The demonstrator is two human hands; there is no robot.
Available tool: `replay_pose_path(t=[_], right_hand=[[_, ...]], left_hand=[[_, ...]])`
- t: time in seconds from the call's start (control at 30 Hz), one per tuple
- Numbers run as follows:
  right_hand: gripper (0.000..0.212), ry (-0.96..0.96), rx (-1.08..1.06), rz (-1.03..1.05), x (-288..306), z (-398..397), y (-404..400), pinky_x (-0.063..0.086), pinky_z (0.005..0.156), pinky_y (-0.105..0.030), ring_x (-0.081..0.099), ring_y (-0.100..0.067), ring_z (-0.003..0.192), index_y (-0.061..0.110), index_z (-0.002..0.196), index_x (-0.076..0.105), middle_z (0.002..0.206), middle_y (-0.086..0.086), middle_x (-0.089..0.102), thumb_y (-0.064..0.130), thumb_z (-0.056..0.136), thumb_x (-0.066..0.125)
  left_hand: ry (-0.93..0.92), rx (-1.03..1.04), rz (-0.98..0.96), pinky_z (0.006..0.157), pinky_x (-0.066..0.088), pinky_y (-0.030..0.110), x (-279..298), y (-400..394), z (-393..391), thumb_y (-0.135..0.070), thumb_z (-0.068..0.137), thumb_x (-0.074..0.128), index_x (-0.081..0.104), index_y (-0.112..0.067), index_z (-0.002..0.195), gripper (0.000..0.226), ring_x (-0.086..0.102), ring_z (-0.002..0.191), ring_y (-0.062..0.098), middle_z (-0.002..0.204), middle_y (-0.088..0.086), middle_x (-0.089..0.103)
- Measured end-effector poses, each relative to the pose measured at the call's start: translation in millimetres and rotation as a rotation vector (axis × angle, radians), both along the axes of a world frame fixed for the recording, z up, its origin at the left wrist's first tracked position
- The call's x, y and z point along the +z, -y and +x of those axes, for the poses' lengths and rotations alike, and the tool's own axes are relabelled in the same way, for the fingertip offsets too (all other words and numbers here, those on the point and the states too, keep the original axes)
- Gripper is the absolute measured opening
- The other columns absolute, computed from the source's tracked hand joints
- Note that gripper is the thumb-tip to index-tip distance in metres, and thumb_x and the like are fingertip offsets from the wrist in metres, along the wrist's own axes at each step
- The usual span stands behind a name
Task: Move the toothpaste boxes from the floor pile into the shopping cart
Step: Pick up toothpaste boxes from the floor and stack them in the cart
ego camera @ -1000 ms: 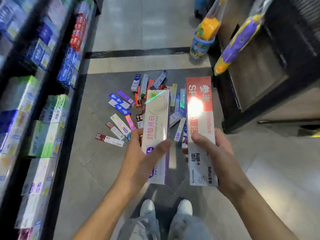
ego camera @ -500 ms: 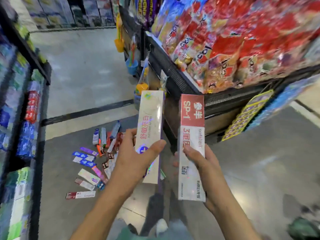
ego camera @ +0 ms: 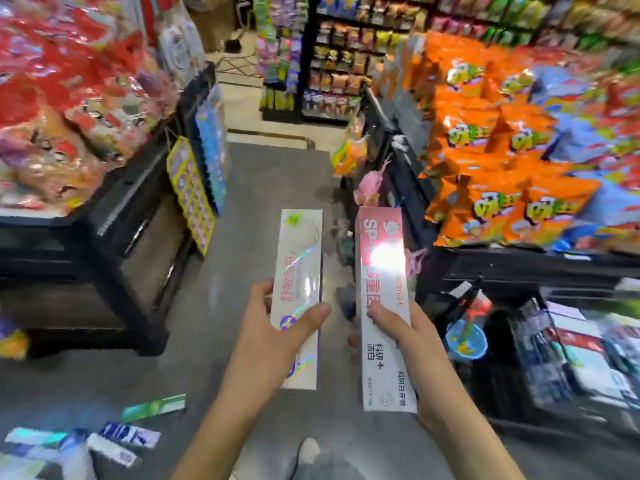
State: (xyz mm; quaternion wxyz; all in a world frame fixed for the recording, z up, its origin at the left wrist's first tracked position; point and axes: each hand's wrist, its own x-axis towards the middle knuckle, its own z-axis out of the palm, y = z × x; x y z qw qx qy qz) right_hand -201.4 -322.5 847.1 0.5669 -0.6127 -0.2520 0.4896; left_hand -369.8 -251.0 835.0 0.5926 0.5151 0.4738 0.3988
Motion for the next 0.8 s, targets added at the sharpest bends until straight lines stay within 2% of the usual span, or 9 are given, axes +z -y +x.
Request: replay_pose_path(t=[0.1,0.23,0.3,0.4,0.5,0.57,0.67,0.73,0.8], right_hand=[[0.052,0.01,-0.223,0.009,2,51,57,0.06,0.067,-0.039,0.072,-0.032,0.081,0.009,0.117,0.06,0.096,-0.019,0.073,0.033,0.074,0.077],[0.051,-0.01,-0.466,0.051,-5,119,133,0.059,0.07,-0.04,0.07,-0.031,0.082,0.011,0.117,0.062,0.103,-0.019,0.073,0.031,0.074,0.081],[0.054,-0.014,-0.562,0.056,-13,152,167,0.057,0.07,-0.043,0.07,-0.033,0.081,0.011,0.116,0.062,0.1,-0.019,0.072,0.035,0.073,0.085],[0.055,-0.002,-0.721,0.044,-23,214,231,0.056,0.075,-0.048,0.07,-0.037,0.085,0.015,0.109,0.065,0.101,-0.018,0.073,0.044,0.065,0.081],[0.05,0.021,-0.808,0.008,-27,272,297,0.055,0.064,-0.039,0.068,-0.027,0.074,0.014,0.108,0.063,0.099,-0.021,0.071,0.04,0.068,0.078],[0.05,0.016,-0.846,-0.001,-27,307,337,0.056,0.063,-0.039,0.067,-0.027,0.072,0.013,0.11,0.061,0.099,-0.026,0.069,0.037,0.069,0.077],[0.051,0.024,-0.939,-0.013,-30,355,384,0.058,0.071,-0.046,0.068,-0.028,0.075,0.015,0.111,0.062,0.102,-0.026,0.068,0.036,0.068,0.078],[0.054,0.029,-0.997,-0.017,-34,382,407,0.057,0.068,-0.042,0.068,-0.025,0.076,0.016,0.112,0.063,0.101,-0.022,0.07,0.037,0.065,0.08],[0.062,0.021,-1.04,-0.029,-40,407,422,0.057,0.067,-0.039,0.068,-0.025,0.075,0.014,0.112,0.062,0.098,-0.022,0.071,0.039,0.059,0.083]], left_hand=[[-0.02,-0.198,0.003,0.088,0.057,0.047,7,25,67,-0.044,0.057,0.094,0.057,-0.022,0.115,0.072,0.073,0.091,0.018,0.105,-0.002,0.073],[-0.048,-0.42,0.043,0.088,0.057,0.048,3,68,158,-0.05,0.058,0.081,0.057,-0.032,0.107,0.057,0.073,0.088,0.012,0.096,-0.017,0.073],[-0.043,-0.504,0.047,0.087,0.057,0.045,1,93,200,-0.054,0.053,0.082,0.057,-0.032,0.106,0.062,0.073,0.087,0.01,0.095,-0.02,0.073],[-0.061,-0.623,0.054,0.086,0.057,0.043,-6,140,280,-0.062,0.045,0.08,0.058,-0.03,0.108,0.073,0.072,0.089,0.013,0.097,-0.015,0.074],[-0.078,-0.717,0.055,0.076,0.055,0.035,-14,189,356,-0.061,0.043,0.081,0.057,-0.029,0.106,0.075,0.071,0.084,0.012,0.095,-0.015,0.073],[-0.096,-0.777,0.056,0.072,0.052,0.029,-17,219,402,-0.057,0.046,0.088,0.057,-0.029,0.106,0.073,0.07,0.08,0.006,0.093,-0.018,0.073],[-0.112,-0.859,0.048,0.069,0.05,0.025,-22,254,465,-0.053,0.045,0.094,0.058,-0.029,0.106,0.075,0.069,0.076,0.002,0.093,-0.018,0.073],[-0.129,-0.909,0.06,0.067,0.051,0.021,-26,272,502,-0.05,0.046,0.094,0.058,-0.027,0.106,0.073,0.069,0.074,0.003,0.093,-0.012,0.074],[-0.138,-0.945,0.075,0.062,0.048,0.012,-31,284,537,-0.035,0.058,0.097,0.059,-0.023,0.106,0.063,0.066,0.07,-0.001,0.09,-0.005,0.073]])
